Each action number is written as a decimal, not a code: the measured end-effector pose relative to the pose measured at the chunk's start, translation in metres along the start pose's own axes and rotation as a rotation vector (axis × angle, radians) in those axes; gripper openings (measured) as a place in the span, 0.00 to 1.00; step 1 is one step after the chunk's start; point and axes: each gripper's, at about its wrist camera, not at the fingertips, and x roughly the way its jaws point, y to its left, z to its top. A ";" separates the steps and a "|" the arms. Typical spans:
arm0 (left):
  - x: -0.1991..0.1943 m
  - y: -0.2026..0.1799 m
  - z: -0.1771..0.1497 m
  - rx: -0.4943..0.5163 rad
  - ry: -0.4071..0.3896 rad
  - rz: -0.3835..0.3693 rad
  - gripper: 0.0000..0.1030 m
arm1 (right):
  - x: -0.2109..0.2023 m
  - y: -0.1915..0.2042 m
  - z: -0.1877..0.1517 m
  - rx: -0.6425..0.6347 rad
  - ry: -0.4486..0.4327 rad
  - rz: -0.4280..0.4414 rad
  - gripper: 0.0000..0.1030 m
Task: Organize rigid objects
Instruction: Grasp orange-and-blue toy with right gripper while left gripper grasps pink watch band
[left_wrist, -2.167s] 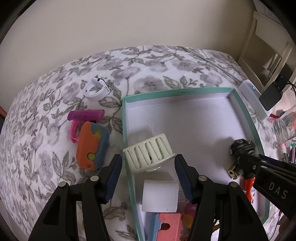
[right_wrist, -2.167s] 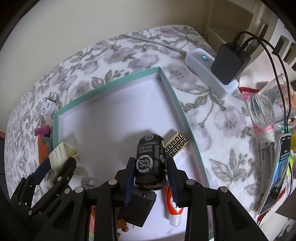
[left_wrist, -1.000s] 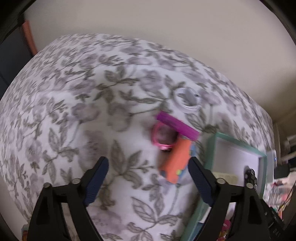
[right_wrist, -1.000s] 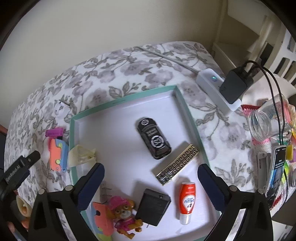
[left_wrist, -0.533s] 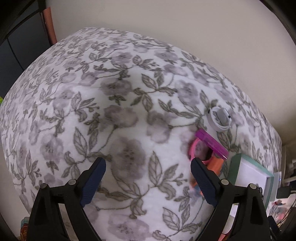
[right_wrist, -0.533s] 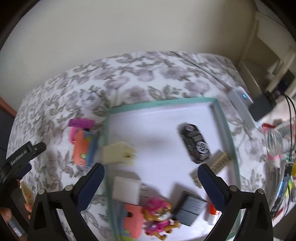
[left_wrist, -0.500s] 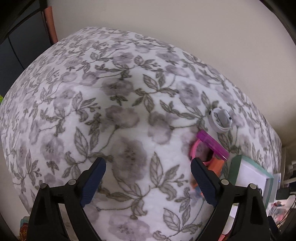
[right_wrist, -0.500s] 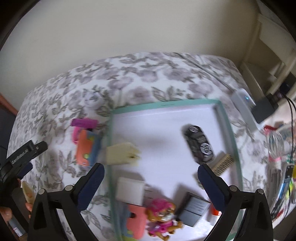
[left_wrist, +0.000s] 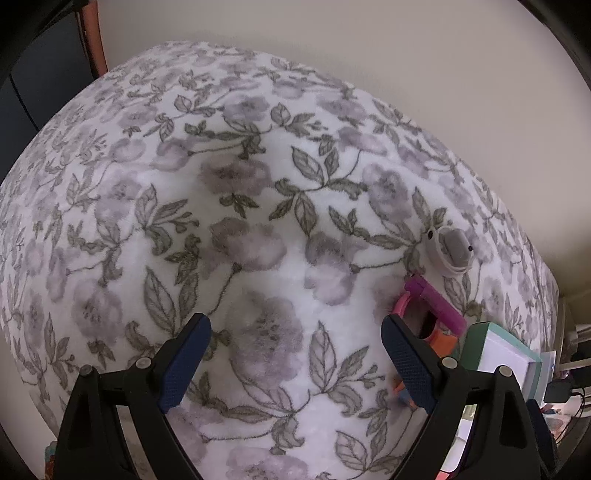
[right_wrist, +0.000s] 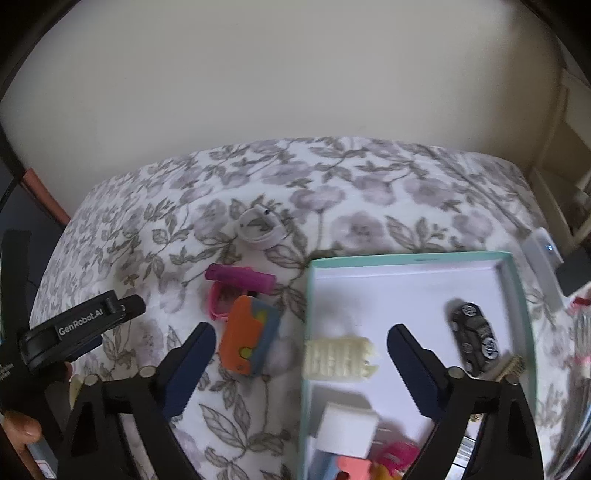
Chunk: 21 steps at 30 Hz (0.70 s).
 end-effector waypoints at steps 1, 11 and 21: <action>0.002 0.000 0.002 0.004 0.004 0.001 0.91 | 0.005 0.002 0.000 -0.003 0.007 0.008 0.87; 0.021 -0.026 0.014 0.104 0.044 -0.059 0.91 | 0.044 0.018 0.002 -0.008 0.086 0.096 0.64; 0.047 -0.053 0.010 0.213 0.068 -0.075 0.91 | 0.067 0.025 -0.002 -0.007 0.157 0.149 0.52</action>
